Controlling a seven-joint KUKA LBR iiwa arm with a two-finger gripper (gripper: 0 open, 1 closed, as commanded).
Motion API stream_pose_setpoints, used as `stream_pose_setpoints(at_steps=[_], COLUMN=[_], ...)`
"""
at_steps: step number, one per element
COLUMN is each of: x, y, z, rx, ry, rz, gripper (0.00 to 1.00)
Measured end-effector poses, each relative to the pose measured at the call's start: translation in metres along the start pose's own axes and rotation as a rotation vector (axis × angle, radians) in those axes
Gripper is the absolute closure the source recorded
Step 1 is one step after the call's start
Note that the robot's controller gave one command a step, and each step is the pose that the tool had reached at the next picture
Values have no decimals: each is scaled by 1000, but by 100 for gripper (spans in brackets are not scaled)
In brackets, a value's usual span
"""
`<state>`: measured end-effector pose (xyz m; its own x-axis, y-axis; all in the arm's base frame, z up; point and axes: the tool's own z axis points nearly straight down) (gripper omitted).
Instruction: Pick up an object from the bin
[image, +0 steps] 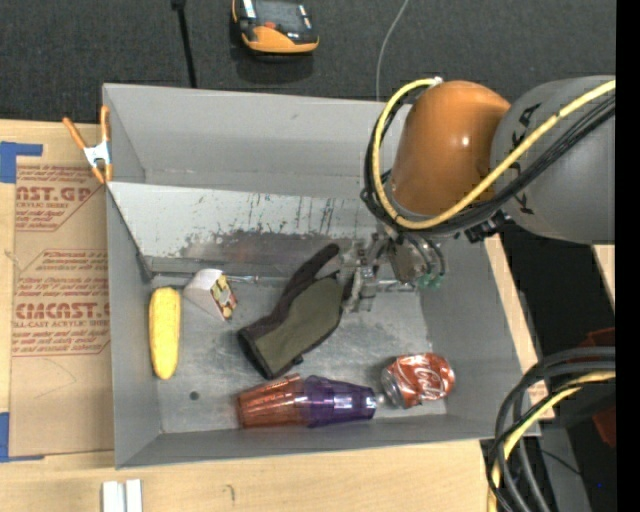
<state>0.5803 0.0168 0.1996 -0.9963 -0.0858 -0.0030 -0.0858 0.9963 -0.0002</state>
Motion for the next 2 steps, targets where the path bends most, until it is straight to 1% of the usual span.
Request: stream_pose_setpoints(at_steps=[1,2], x=[0,8], y=[0,-2], z=[0,-53], rx=[0,-1], ry=[0,7], rz=[0,11], gripper=[100,100])
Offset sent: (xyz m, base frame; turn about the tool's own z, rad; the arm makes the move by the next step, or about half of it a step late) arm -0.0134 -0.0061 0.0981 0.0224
